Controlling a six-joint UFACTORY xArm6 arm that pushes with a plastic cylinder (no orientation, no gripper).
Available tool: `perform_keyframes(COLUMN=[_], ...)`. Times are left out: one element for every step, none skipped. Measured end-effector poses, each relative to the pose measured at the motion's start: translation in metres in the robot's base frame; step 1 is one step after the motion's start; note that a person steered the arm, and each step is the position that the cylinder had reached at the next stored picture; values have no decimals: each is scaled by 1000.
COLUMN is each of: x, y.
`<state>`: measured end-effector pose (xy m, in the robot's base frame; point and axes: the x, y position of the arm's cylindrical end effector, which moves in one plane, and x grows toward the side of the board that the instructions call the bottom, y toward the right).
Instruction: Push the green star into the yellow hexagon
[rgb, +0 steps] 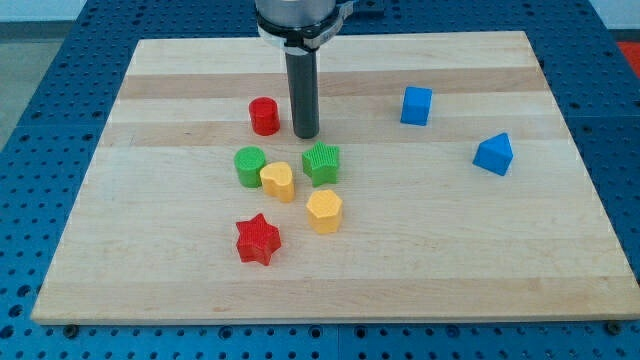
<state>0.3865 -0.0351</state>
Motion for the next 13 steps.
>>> perform_keyframes(x=[20, 31, 25, 1, 1, 2, 38, 38, 15, 11, 11, 11, 36], y=[0, 0, -3, -14, 6, 6, 7, 7, -2, 24, 47, 47, 45])
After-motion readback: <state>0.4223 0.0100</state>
